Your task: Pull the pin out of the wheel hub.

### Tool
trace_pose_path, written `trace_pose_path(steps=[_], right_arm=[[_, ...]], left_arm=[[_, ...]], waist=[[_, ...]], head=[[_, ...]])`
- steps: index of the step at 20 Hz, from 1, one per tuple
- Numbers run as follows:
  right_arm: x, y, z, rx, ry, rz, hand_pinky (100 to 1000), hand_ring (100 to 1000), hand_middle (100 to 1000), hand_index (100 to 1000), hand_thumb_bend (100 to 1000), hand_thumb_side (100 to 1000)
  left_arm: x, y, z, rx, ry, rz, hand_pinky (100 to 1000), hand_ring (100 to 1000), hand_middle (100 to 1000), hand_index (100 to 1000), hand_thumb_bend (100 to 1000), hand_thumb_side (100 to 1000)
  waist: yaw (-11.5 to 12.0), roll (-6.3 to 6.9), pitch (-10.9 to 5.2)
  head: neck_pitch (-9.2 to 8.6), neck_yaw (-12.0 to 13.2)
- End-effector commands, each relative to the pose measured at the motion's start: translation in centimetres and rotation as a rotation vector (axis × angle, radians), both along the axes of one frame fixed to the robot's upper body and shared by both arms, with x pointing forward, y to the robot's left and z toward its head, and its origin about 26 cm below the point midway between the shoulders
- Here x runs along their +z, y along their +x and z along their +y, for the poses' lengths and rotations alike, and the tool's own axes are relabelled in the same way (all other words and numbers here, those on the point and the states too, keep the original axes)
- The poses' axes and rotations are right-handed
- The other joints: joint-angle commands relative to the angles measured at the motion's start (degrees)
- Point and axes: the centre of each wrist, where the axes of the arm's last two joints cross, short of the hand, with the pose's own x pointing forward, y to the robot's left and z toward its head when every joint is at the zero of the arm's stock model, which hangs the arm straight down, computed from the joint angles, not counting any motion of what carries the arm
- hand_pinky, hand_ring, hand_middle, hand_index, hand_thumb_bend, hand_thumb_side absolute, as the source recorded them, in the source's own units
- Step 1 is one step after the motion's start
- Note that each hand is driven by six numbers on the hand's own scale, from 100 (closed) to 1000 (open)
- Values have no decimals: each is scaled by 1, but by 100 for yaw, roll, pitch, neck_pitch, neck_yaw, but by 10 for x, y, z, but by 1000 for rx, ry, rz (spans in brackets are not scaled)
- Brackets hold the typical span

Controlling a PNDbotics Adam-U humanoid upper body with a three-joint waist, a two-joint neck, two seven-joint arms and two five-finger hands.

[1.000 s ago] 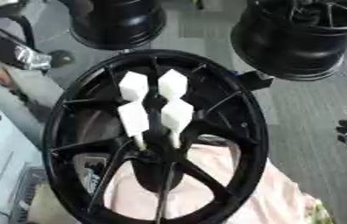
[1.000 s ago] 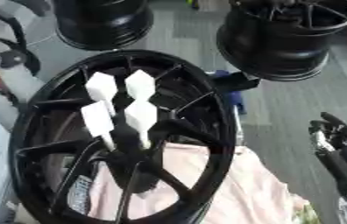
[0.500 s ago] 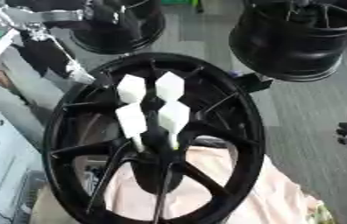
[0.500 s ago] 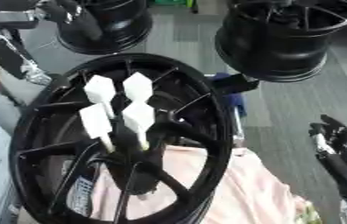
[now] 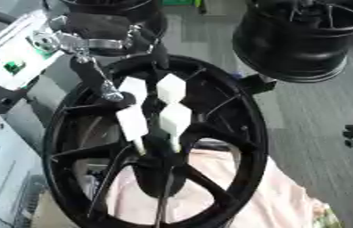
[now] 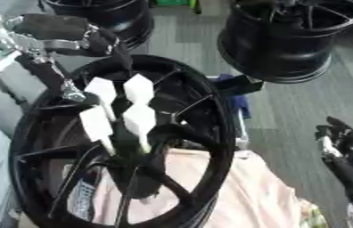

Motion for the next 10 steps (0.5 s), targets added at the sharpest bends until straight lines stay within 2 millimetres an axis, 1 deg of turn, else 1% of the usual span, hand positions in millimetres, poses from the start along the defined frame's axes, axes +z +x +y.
trace_pose_path(steps=[1, 5, 6, 7, 8, 9, 10], right_arm=[[8, 2, -6, 4, -30, -14, 807, 800, 735, 894, 100, 489], [7, 1, -6, 1, -30, -13, 807, 800, 735, 894, 100, 489], [7, 1, -6, 1, -30, -13, 807, 800, 735, 894, 100, 489], [7, 1, -6, 1, -30, -13, 807, 800, 735, 894, 100, 489], [7, 1, -6, 0, -30, -12, 807, 800, 735, 894, 100, 489], [7, 1, -6, 0, -30, -12, 807, 800, 735, 894, 100, 489], [7, 1, -6, 1, -29, -12, 807, 800, 735, 894, 100, 490]], left_arm=[[14, -1, 16, -248, 425, -88, 808, 770, 757, 847, 469, 160], [6, 6, 25, -195, 461, -72, 805, 767, 756, 851, 469, 180], [4, 7, 26, -188, 467, -67, 804, 763, 756, 854, 464, 208], [1, 9, 27, -181, 471, -58, 804, 763, 756, 854, 464, 208], [-2, 11, 28, -174, 471, -48, 798, 753, 750, 859, 444, 235], [-5, 13, 29, -162, 467, -34, 798, 752, 750, 859, 444, 238], [-8, 16, 29, -152, 462, -22, 795, 747, 747, 862, 442, 261]], waist=[[12, 0, -71], [16, -17, -83], [15, -21, -85], [15, -28, -88], [16, -33, -89], [19, -37, -90], [21, -40, -90]], head=[[28, -15], [28, -14], [28, -14], [28, -13], [28, -12], [28, -11], [28, -11]])
